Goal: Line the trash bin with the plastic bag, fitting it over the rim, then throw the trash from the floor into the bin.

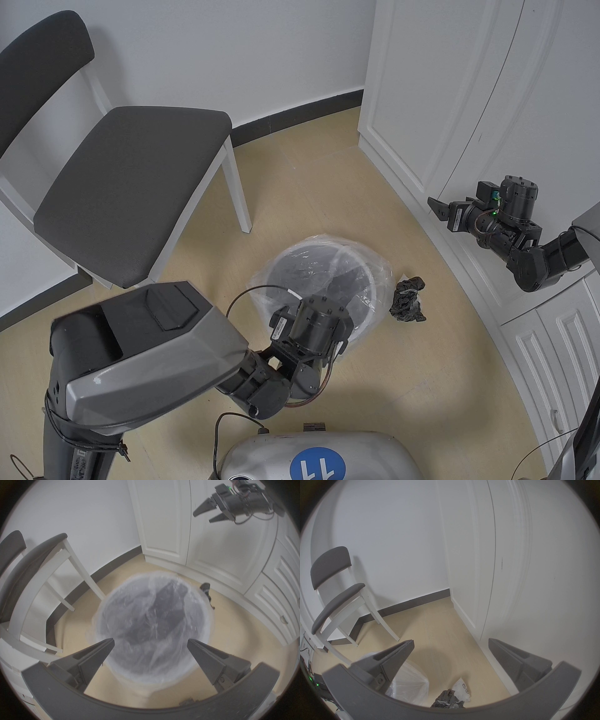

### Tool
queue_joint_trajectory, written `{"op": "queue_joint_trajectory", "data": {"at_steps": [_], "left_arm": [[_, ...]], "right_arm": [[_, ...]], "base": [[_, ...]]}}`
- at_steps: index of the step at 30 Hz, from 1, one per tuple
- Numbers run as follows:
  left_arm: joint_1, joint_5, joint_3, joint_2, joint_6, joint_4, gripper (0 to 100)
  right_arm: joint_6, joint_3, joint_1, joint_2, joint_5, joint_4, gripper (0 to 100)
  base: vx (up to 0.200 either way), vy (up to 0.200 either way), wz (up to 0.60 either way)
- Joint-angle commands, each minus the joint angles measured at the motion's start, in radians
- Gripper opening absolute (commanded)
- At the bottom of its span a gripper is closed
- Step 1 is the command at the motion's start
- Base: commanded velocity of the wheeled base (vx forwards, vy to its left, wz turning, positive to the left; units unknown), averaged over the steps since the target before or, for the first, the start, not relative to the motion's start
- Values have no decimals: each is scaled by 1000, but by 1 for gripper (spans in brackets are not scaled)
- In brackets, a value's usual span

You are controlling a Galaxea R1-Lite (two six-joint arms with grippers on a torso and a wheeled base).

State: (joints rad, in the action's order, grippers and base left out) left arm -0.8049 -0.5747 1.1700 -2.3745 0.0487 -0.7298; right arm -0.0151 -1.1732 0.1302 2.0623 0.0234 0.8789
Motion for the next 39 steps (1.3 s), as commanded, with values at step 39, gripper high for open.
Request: {"op": "queue_joint_trajectory", "data": {"at_steps": [39], "left_arm": [[38,-7,405,-239,53,82,100]], "right_arm": [[24,-51,-9,127,13,-12,100]], "base": [[0,0,0]]}}
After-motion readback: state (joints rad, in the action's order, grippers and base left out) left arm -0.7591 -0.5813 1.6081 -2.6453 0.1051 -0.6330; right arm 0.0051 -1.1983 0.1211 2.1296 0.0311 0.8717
